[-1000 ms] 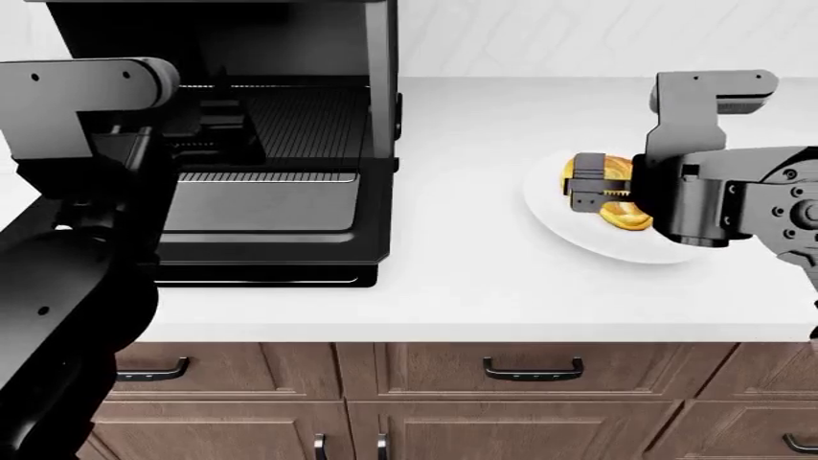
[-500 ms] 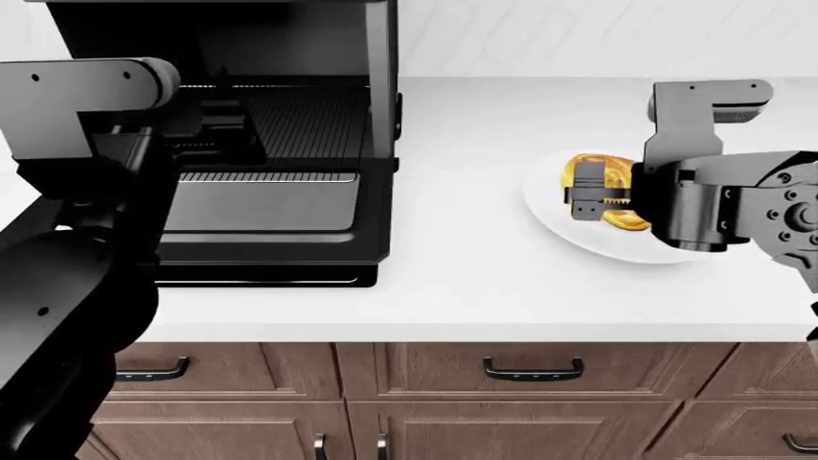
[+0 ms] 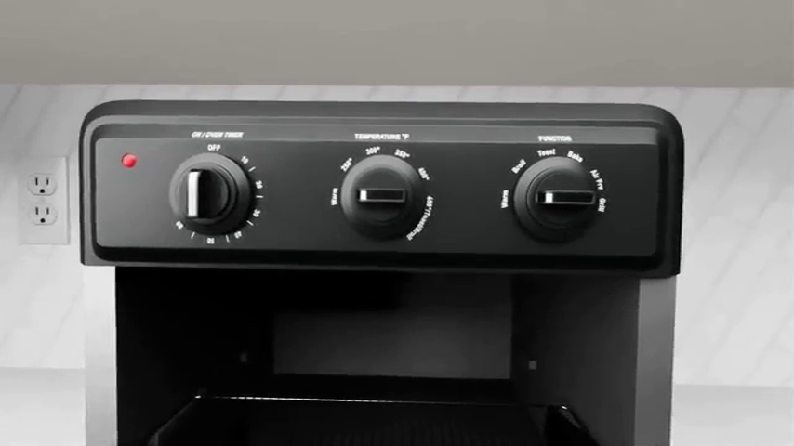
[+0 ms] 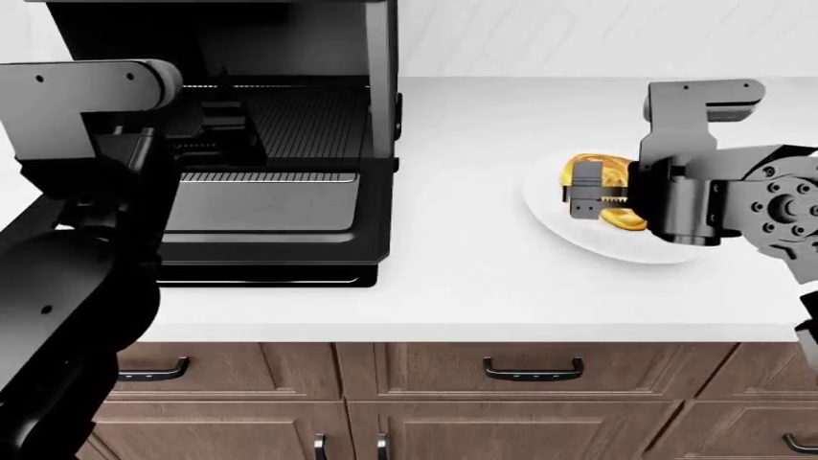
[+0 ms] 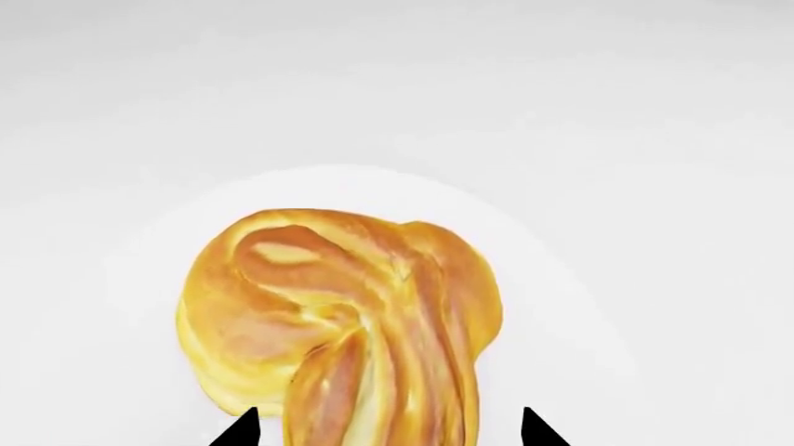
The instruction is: Place the bread on the rack of the toaster oven.
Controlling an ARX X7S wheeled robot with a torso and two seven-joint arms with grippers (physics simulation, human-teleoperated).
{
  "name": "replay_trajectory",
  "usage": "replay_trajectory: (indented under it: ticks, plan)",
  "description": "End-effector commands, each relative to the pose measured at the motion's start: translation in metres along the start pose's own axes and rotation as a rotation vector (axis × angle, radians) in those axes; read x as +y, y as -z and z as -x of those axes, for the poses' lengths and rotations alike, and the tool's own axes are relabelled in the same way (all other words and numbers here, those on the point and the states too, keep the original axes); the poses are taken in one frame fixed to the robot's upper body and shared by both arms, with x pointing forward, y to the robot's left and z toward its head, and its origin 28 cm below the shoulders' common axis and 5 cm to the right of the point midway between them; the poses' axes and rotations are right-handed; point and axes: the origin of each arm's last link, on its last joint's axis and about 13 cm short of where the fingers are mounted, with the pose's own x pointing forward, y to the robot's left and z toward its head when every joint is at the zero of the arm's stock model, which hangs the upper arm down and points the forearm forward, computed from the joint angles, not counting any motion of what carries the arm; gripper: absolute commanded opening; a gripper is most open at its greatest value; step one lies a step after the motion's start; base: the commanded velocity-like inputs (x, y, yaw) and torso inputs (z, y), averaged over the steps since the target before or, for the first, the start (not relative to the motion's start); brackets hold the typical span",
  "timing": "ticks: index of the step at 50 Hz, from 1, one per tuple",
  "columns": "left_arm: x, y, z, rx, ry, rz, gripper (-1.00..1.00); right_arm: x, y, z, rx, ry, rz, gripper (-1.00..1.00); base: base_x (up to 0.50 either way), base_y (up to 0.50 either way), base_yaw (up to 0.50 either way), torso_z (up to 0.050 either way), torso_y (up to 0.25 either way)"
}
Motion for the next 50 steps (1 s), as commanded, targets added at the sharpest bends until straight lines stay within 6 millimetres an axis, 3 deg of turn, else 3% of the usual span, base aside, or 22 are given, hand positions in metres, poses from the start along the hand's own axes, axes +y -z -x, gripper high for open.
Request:
replay_trajectory:
  ticks: [1, 48, 49, 50]
  plan:
    - [0.0, 0.0, -0.001, -0.001, -0.001, -0.001, 1.0, 0.0, -0.002, -0.004, 0.008, 0.007, 0.001, 1.0, 0.0, 0.0, 0.0, 0.0, 0.0]
    - [-0.001, 0.003, -0.001, 0.006, 0.004, 0.003, 1.0, 0.005, 0.001, -0.017, 0.04, 0.011, 0.016, 1.0, 0.0, 0.0, 0.0, 0.0, 0.0]
    - [-0.001, 0.003, -0.001, 0.005, 0.004, 0.004, 1.0, 0.004, 0.0, -0.016, 0.034, 0.013, 0.012, -1.0, 0.0, 0.0, 0.0, 0.0, 0.0]
    - [-0.001, 0.003, -0.001, 0.005, 0.005, 0.003, 1.0, 0.004, 0.001, -0.015, 0.034, 0.011, 0.012, -1.0, 0.0, 0.0, 0.0, 0.0, 0.0]
